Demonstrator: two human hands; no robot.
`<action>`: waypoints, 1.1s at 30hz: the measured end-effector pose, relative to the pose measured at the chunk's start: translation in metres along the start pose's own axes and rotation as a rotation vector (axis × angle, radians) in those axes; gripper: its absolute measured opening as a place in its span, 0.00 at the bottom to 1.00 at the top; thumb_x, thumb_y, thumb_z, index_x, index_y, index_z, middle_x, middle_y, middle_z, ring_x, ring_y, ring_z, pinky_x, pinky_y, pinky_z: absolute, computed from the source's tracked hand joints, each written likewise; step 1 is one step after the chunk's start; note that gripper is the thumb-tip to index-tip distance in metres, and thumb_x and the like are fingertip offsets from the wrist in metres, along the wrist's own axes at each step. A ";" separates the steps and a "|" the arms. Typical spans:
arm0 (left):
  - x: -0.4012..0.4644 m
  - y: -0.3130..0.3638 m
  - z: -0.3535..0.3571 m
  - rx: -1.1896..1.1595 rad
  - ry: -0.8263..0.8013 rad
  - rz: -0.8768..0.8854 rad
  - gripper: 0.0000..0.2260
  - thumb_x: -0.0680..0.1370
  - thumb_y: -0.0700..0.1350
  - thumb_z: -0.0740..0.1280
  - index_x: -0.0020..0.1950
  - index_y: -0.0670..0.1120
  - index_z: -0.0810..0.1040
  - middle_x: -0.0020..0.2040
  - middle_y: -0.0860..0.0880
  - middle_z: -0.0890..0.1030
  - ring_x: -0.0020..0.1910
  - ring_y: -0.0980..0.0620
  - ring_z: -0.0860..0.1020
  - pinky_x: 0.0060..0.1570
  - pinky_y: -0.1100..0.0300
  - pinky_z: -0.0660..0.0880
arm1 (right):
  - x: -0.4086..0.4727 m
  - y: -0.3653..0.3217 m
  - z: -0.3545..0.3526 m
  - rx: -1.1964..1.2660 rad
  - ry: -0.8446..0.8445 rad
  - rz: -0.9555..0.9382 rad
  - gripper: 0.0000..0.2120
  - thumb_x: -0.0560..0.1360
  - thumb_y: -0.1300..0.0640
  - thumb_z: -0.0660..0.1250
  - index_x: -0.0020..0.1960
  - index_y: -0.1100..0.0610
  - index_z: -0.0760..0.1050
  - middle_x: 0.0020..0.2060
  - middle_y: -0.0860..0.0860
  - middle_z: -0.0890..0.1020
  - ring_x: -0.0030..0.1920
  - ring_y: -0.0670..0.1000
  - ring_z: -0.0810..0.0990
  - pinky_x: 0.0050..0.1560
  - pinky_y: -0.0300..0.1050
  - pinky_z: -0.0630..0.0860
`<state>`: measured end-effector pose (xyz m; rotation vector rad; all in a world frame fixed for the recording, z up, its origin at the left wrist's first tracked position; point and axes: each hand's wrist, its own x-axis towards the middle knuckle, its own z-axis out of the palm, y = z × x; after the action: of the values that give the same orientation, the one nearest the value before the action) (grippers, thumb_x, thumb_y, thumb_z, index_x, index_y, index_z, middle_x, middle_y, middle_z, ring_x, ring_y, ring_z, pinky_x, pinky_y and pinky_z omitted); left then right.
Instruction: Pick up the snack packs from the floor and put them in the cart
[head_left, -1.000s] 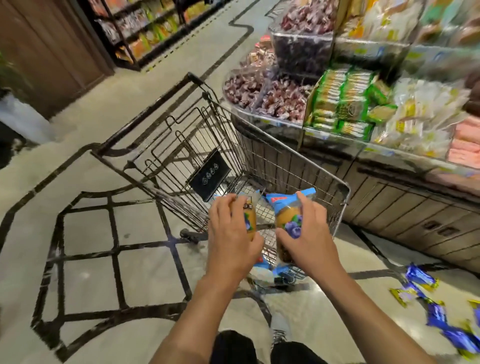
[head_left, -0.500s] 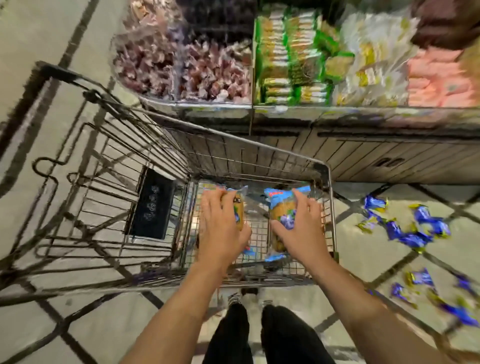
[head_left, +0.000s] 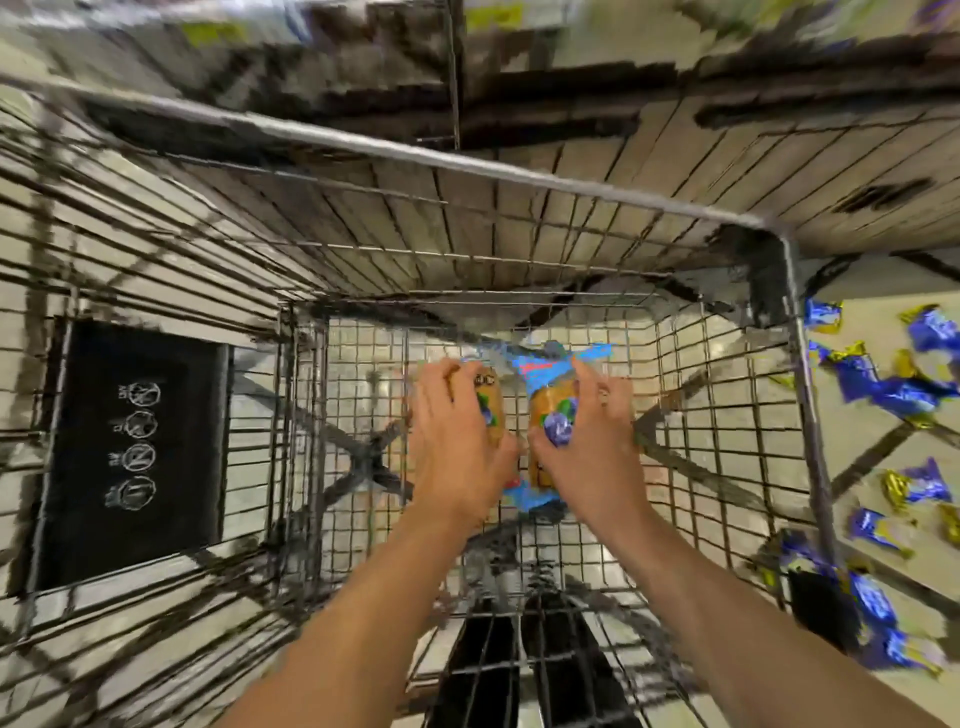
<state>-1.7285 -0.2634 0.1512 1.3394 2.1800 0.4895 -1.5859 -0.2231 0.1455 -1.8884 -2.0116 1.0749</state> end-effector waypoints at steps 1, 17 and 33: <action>0.005 -0.006 0.014 -0.012 -0.015 -0.019 0.35 0.66 0.44 0.73 0.70 0.43 0.66 0.68 0.44 0.64 0.68 0.43 0.63 0.69 0.46 0.65 | 0.005 0.008 0.009 -0.019 -0.001 0.006 0.41 0.71 0.50 0.74 0.77 0.46 0.54 0.70 0.54 0.58 0.67 0.52 0.68 0.58 0.41 0.72; 0.003 -0.019 0.031 0.206 -0.135 0.029 0.31 0.73 0.54 0.71 0.73 0.50 0.63 0.72 0.46 0.60 0.72 0.45 0.59 0.70 0.47 0.63 | 0.015 0.020 0.016 -0.335 -0.043 0.126 0.37 0.74 0.41 0.66 0.78 0.46 0.54 0.76 0.57 0.51 0.73 0.61 0.56 0.70 0.60 0.61; -0.100 0.232 -0.234 0.230 0.127 0.421 0.29 0.73 0.53 0.69 0.72 0.47 0.67 0.68 0.48 0.72 0.68 0.45 0.67 0.64 0.50 0.70 | -0.157 -0.139 -0.284 -0.441 0.383 -0.068 0.30 0.71 0.43 0.68 0.70 0.52 0.67 0.63 0.52 0.72 0.63 0.57 0.71 0.61 0.54 0.71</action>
<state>-1.6708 -0.2568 0.4904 1.9589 2.1026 0.5001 -1.5032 -0.2525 0.4878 -2.0040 -2.1739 0.2273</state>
